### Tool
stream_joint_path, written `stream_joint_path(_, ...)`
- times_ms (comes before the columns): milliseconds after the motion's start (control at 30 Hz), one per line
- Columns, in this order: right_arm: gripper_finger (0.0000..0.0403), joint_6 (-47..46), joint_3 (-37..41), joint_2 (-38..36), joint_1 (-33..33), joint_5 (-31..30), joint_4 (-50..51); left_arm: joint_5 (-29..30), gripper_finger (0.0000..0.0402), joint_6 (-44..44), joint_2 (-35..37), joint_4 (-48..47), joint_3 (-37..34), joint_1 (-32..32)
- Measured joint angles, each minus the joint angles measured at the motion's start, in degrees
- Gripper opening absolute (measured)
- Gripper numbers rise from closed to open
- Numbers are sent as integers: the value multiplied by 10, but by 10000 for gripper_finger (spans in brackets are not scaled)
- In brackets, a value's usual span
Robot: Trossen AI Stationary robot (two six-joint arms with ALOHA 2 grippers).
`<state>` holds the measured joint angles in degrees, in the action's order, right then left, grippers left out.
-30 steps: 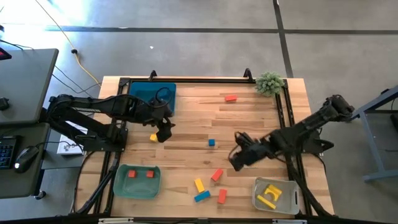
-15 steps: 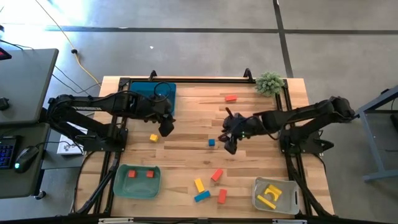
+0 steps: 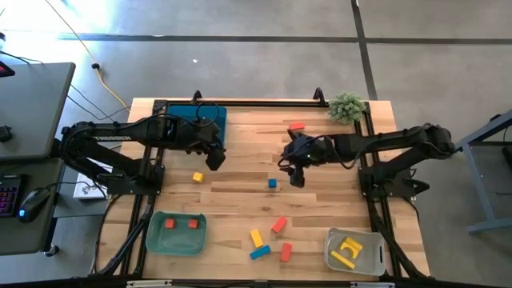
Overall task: Sort & place blocks by color
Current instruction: Put the blue block into the blue bin
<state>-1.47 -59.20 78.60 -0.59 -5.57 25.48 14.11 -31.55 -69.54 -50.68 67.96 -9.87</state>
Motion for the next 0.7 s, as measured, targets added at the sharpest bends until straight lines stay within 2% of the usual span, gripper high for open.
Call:
stream_joint_path(333,238,45,-1,91,2,57,-20,0,207,0,0,5,0,0)
stream_joint_path(700,238,45,0,193,1,82,-40,0,207,1,0,5,0,0)
